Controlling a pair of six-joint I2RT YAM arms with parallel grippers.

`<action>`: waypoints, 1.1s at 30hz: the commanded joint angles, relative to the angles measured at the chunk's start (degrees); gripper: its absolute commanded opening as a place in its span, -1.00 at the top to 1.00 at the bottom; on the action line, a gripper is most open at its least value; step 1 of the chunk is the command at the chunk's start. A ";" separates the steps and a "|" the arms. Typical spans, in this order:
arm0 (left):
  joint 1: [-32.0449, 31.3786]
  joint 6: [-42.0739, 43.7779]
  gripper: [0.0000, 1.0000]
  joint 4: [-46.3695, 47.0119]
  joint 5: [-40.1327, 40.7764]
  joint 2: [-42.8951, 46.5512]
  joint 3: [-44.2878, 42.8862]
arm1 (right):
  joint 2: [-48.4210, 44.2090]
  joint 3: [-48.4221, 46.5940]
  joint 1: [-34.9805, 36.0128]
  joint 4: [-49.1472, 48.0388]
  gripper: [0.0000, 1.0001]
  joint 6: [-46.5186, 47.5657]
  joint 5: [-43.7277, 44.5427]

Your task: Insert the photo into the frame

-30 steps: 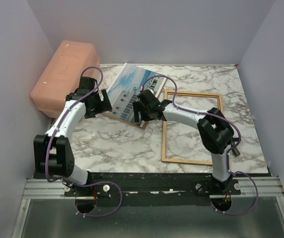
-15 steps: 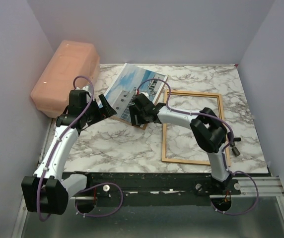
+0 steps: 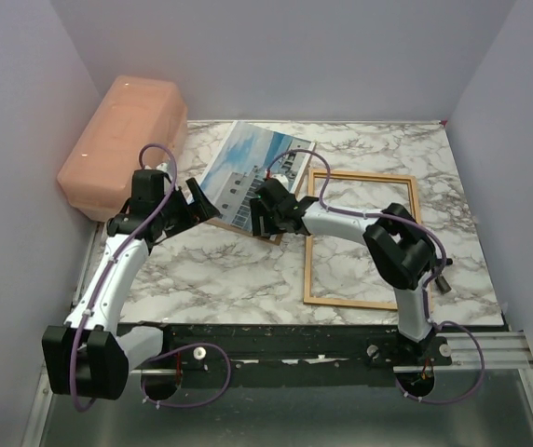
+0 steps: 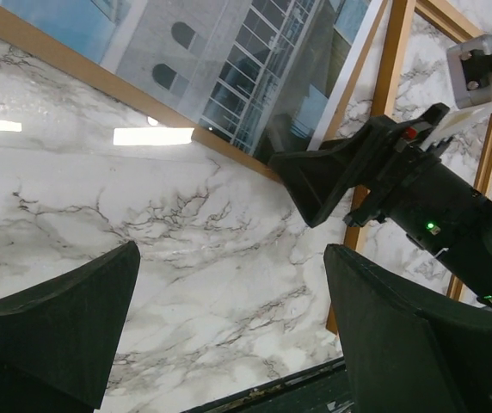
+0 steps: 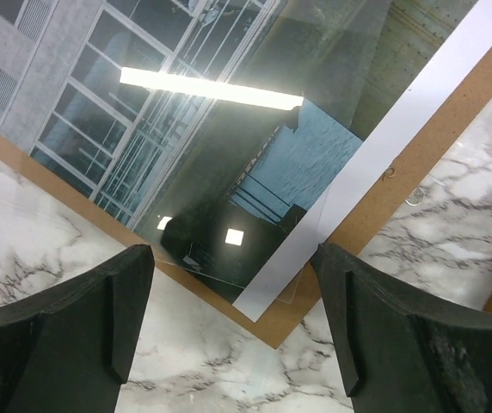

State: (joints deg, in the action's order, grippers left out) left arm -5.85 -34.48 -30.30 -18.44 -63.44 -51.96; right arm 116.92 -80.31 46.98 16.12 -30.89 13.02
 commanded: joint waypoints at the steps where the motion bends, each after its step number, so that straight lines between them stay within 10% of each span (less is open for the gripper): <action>1: -0.06 1.31 -0.81 -1.62 2.89 -1.61 0.46 | -0.43 6.80 -2.77 7.60 -0.69 -1.75 -0.84; 33: 8.81 0.73 -0.66 0.56 5.70 -23.11 4.16 | -8.69 4.66 -9.72 3.61 -0.70 -3.54 -20.49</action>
State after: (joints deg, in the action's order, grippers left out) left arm -0.51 -33.76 -32.25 -9.74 -85.32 -49.17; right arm 104.99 -71.11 37.32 19.57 -34.22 -4.95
